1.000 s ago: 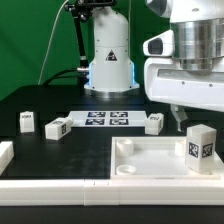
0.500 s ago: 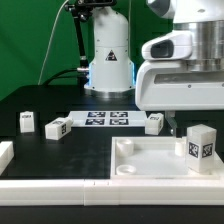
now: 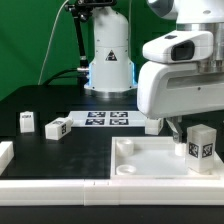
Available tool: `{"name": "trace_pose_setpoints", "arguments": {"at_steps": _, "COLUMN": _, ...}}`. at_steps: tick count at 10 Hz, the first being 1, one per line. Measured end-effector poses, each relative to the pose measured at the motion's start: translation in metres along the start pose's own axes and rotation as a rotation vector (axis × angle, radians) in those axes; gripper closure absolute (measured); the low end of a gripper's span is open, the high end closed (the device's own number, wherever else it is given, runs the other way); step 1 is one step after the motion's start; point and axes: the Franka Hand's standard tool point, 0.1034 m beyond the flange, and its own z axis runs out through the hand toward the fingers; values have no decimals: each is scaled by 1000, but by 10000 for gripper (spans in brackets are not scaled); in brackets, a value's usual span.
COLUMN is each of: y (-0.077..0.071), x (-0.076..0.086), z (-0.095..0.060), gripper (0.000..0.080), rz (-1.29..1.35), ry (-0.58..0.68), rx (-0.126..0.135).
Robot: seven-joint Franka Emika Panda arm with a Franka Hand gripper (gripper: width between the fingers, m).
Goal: Assemble one leg
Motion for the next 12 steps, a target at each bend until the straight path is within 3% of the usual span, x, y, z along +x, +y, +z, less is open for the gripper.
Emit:
{"name": "trace_pose_setpoints", "arguments": {"at_steps": 1, "y": 0, "x": 0, "z": 0, "gripper": 177, "rz": 0, "ry": 0, "rx": 0}}
{"name": "trace_pose_setpoints", "arguments": {"at_steps": 2, "y": 0, "x": 0, "z": 0, "gripper": 357, "rz": 0, "ry": 0, "rx": 0}}
{"name": "trace_pose_setpoints", "arguments": {"at_steps": 3, "y": 0, "x": 0, "z": 0, "gripper": 357, "rz": 0, "ry": 0, "rx": 0}}
{"name": "trace_pose_setpoints", "arguments": {"at_steps": 4, "y": 2, "x": 0, "z": 0, "gripper": 508, "rz": 13, "ry": 0, "rx": -2}}
{"name": "trace_pose_setpoints", "arguments": {"at_steps": 6, "y": 3, "x": 0, "z": 0, "gripper": 508, "rz": 37, "ry": -1, "rx": 0}}
{"name": "trace_pose_setpoints", "arguments": {"at_steps": 7, "y": 4, "x": -1, "z": 0, "gripper": 508, "rz": 112, "ry": -1, "rx": 13}}
{"name": "trace_pose_setpoints", "arguments": {"at_steps": 8, "y": 4, "x": -2, "z": 1, "gripper": 508, "rz": 245, "ry": -3, "rx": 27}}
{"name": "trace_pose_setpoints", "arguments": {"at_steps": 12, "y": 4, "x": -4, "z": 1, "gripper": 507, "rz": 749, "ry": -8, "rx": 27}}
